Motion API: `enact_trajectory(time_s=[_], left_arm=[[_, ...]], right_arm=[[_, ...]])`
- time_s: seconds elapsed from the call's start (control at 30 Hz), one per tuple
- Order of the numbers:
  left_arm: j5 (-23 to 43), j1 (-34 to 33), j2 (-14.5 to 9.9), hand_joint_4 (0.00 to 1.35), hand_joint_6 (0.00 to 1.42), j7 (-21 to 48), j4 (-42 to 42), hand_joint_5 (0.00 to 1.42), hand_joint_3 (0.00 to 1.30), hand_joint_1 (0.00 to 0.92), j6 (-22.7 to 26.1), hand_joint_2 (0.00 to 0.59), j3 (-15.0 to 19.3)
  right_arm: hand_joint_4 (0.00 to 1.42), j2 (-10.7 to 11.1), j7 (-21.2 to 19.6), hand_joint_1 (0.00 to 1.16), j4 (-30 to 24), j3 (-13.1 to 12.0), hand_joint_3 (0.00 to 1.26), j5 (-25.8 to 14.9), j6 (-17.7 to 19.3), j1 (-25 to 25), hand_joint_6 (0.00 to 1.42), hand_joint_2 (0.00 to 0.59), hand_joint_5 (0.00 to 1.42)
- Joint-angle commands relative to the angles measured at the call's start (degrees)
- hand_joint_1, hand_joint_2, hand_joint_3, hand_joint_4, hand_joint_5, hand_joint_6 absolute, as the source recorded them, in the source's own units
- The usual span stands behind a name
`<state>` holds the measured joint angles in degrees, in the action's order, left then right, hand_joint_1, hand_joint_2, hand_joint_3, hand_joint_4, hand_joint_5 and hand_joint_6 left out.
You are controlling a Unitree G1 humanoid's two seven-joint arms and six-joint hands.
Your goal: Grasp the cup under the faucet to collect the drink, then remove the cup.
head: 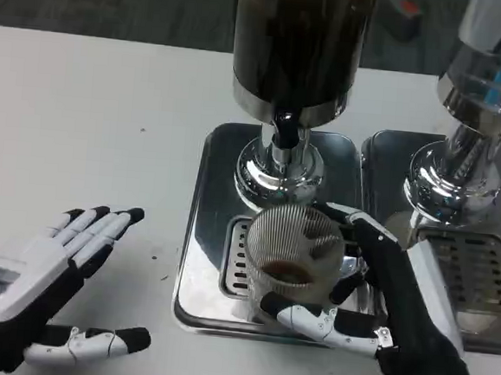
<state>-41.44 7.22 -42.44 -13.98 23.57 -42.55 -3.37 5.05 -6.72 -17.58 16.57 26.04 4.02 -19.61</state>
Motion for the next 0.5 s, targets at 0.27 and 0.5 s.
enact_trajectory(time_s=[0.27, 0.5], left_arm=[[-0.5, 6.0, -1.8, 0.0, 0.0, -1.3, -5.4, 0.0, 0.0, 0.0, 1.5, 0.078, 0.7], [-1.2, 9.9, -2.7, 0.0, 0.0, -3.0, -9.5, 0.0, 0.0, 0.0, 3.1, 0.078, 2.4]], right_arm=[[0.64, 0.6, 2.3, 0.98, -6.9, 0.5, 0.45, -1.0, 1.0, -3.9, 0.9, 0.199, 0.68], [0.64, 0.8, 4.0, 0.98, -9.6, 0.8, 0.45, -1.6, 1.0, -6.2, 0.9, 0.199, 0.69]])
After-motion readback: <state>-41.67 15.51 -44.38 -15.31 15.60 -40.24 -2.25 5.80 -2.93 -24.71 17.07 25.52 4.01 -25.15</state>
